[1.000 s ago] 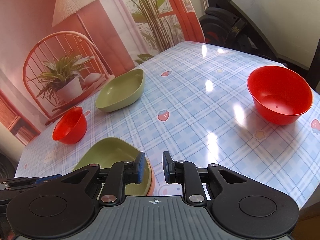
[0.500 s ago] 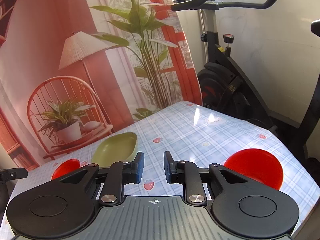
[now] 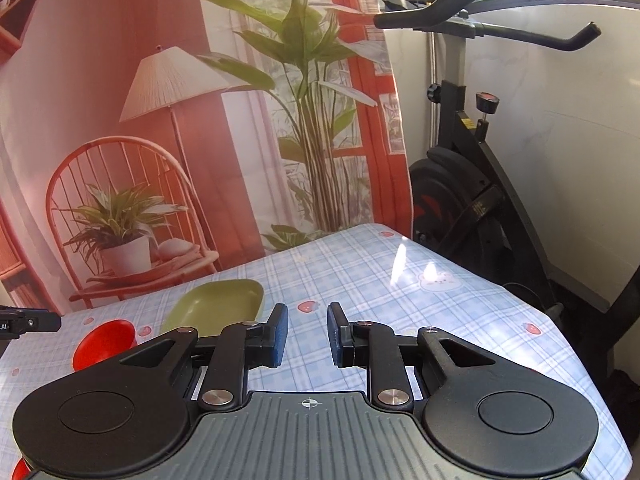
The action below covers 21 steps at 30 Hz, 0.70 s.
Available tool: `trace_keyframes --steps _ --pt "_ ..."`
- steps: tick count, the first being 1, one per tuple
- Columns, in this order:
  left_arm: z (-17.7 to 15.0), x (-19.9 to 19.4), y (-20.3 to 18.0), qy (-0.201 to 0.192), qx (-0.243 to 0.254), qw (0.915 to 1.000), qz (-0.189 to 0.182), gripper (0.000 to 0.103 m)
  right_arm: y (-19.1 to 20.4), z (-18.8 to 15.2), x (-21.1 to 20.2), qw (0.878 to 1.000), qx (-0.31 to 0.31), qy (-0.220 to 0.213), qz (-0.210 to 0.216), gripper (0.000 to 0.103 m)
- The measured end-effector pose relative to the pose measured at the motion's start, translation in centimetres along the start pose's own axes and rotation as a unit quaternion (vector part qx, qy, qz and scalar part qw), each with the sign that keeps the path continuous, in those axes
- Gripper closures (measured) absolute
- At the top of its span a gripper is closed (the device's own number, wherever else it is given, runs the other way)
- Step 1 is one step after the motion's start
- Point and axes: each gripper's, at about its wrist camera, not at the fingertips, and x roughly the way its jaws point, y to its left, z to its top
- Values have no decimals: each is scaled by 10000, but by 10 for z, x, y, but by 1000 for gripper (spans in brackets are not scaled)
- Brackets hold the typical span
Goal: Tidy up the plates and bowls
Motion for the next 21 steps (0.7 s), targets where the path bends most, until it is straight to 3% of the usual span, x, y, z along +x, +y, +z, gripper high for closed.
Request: trace_keyframes --steps 4,8,12,21 --pt "13 47 -11 -63 374 9991 176 77 4 -1 43 9998 77 76 180 82" --pt "24 100 -14 204 245 9995 47 77 15 -6 90 9994 41 290 183 82" --pt "22 138 -12 471 258 9984 151 77 20 -12 136 9963 374 691 336 82" --pt "21 176 16 797 -100 9967 80 71 34 -18 187 9932 351 1021 435 81"
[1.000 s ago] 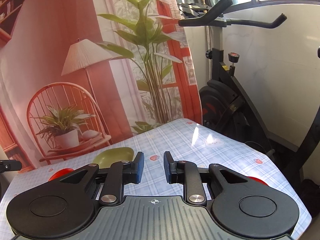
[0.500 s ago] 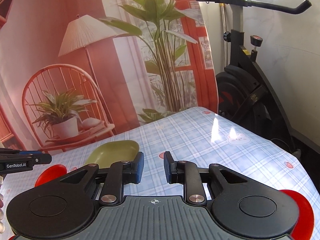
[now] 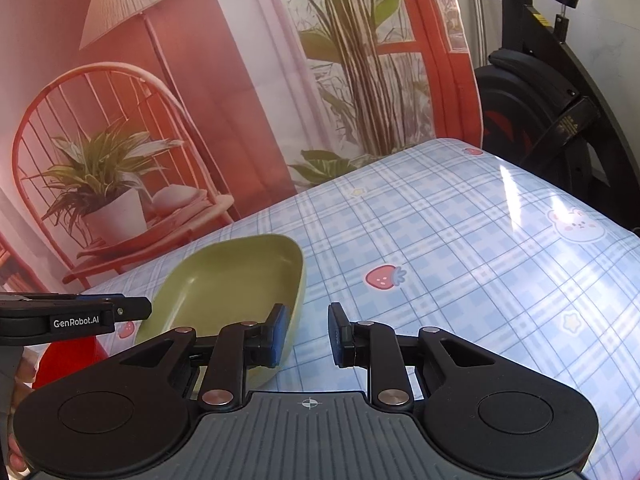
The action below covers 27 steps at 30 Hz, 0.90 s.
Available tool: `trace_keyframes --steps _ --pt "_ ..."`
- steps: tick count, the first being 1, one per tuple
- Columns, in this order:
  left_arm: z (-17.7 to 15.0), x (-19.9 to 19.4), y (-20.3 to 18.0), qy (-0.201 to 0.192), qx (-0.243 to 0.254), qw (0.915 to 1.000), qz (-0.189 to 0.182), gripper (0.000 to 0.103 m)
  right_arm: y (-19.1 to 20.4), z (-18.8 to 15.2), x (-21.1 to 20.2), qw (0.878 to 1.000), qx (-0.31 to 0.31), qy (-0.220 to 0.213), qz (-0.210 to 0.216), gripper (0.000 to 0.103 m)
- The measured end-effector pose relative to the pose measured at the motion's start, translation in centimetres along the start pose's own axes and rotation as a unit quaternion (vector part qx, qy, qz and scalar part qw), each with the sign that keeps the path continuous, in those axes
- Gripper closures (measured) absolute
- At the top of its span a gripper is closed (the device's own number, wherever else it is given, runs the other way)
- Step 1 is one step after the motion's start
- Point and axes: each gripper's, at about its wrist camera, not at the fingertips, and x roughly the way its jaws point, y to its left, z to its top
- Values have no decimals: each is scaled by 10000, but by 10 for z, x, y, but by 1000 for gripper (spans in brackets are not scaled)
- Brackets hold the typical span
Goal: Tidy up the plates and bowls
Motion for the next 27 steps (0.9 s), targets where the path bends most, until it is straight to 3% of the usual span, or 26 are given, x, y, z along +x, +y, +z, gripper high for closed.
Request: trace_keyframes --steps 8,13,14,15,16,27 --pt "4 10 -5 119 83 9996 -231 70 3 4 21 9997 -91 215 73 82" --pt "-1 14 -10 245 143 9991 -330 71 4 3 22 9995 -7 273 162 89" --pt "-3 13 -10 245 137 9989 -364 73 4 3 22 9994 -6 284 191 92" --pt "-4 12 -10 232 165 9989 -366 87 5 3 21 9993 0 295 213 93" --pt "-5 10 -12 206 269 9991 -264 93 6 3 20 9993 1 314 204 93" --pt "-13 -33 -18 48 308 9984 -462 93 2 -2 -24 9992 321 205 151 94"
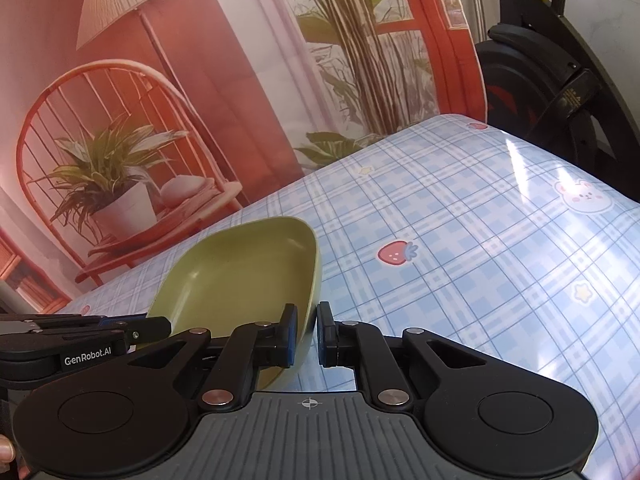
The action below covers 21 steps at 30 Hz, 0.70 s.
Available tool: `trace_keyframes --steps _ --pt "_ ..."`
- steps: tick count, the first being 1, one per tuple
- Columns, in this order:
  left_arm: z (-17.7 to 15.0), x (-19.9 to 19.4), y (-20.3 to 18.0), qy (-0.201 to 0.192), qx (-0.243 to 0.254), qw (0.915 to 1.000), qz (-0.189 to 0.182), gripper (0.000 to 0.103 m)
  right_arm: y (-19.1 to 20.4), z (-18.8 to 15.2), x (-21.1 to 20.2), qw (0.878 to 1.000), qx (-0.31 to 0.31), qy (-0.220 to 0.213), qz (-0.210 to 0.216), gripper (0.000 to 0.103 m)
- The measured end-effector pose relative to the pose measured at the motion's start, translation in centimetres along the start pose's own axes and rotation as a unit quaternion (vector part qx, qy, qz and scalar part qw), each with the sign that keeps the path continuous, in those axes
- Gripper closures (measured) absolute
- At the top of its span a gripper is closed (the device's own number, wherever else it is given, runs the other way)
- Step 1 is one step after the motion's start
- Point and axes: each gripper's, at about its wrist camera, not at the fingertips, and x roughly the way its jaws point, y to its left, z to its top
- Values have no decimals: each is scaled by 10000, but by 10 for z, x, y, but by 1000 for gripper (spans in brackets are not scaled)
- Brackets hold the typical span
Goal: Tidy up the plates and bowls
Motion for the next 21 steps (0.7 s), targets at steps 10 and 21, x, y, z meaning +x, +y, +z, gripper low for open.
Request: trace_keyframes --steps 10,21 --pt "-21 -56 -3 -183 76 9997 -147 93 12 -21 -66 9998 68 -166 -34 93" --pt "-48 -105 -7 -222 275 9990 -290 92 33 -59 -127 9999 -63 -73 -32 91"
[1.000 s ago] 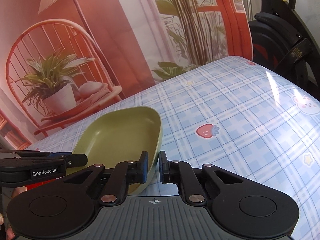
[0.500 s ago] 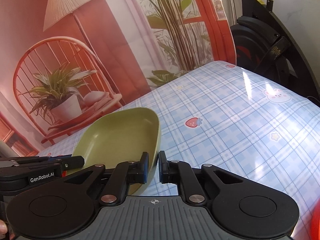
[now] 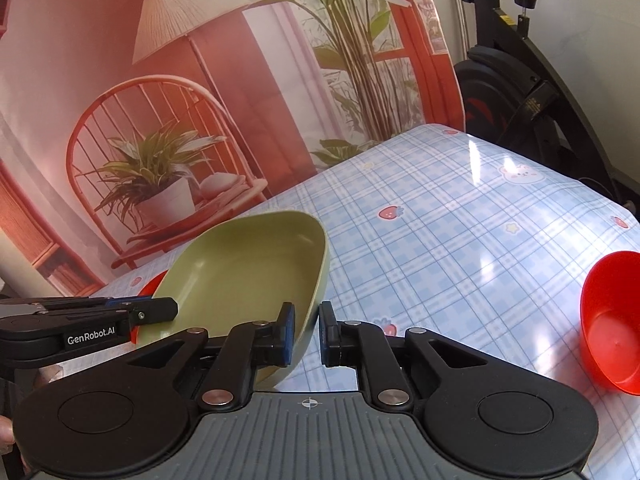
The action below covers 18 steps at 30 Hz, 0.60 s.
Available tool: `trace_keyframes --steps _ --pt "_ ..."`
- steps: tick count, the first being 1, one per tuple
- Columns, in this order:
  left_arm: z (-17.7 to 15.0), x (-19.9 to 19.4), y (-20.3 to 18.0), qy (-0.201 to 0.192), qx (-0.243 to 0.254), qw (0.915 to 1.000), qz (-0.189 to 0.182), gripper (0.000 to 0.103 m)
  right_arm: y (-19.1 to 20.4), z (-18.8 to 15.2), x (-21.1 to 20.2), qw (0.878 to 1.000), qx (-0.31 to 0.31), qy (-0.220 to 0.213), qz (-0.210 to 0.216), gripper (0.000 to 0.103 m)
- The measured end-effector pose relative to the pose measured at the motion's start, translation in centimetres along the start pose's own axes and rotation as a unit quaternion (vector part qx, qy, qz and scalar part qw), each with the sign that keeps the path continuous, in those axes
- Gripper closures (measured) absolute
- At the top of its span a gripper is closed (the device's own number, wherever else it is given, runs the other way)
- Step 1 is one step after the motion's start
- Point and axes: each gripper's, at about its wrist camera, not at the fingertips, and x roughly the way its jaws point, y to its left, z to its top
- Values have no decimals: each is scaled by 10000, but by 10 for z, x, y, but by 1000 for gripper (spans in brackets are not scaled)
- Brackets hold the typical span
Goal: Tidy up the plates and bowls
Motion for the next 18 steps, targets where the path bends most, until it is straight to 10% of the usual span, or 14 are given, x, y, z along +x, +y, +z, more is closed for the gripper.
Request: trace_keyframes --steps 18 --pt "-37 -34 -8 42 166 9997 -184 92 20 -60 -56 9990 -310 306 51 88"
